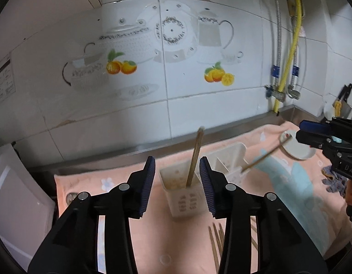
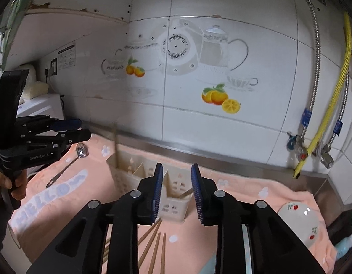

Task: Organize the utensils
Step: 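Open both tools to release the chopsticks inside the holder, then move both open tools back down over the remaining chopsticks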

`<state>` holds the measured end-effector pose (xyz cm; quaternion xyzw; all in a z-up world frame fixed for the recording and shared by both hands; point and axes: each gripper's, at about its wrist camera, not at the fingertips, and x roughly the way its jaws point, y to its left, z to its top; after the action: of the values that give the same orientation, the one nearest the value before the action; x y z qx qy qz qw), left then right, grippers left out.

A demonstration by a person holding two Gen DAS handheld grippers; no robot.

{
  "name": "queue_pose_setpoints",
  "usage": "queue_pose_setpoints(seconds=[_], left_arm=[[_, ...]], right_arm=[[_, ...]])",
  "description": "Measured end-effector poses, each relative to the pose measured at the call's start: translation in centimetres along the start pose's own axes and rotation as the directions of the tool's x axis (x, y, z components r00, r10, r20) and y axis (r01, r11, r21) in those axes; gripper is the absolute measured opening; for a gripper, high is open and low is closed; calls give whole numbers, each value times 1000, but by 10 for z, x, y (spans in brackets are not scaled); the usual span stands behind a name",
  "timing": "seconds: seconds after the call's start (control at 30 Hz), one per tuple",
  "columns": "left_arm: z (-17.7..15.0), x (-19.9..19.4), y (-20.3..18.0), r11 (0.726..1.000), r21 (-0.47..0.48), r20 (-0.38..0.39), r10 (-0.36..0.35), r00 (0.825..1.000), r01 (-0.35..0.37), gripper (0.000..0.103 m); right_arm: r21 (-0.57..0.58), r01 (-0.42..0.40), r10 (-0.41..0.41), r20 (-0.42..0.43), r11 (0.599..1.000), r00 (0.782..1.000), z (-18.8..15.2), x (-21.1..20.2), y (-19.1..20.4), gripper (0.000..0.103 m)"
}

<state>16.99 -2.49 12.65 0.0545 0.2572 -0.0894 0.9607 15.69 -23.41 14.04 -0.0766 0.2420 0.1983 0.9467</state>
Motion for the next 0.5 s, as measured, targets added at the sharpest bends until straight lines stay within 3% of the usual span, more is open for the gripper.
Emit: queue_pose_setpoints(seconds=[0.5], left_arm=[[-94, -28, -15, 999, -26, -109, -40, 993, 37, 59]], right_arm=[[78, -4, 17, -169, 997, 985, -121, -15, 15, 29]])
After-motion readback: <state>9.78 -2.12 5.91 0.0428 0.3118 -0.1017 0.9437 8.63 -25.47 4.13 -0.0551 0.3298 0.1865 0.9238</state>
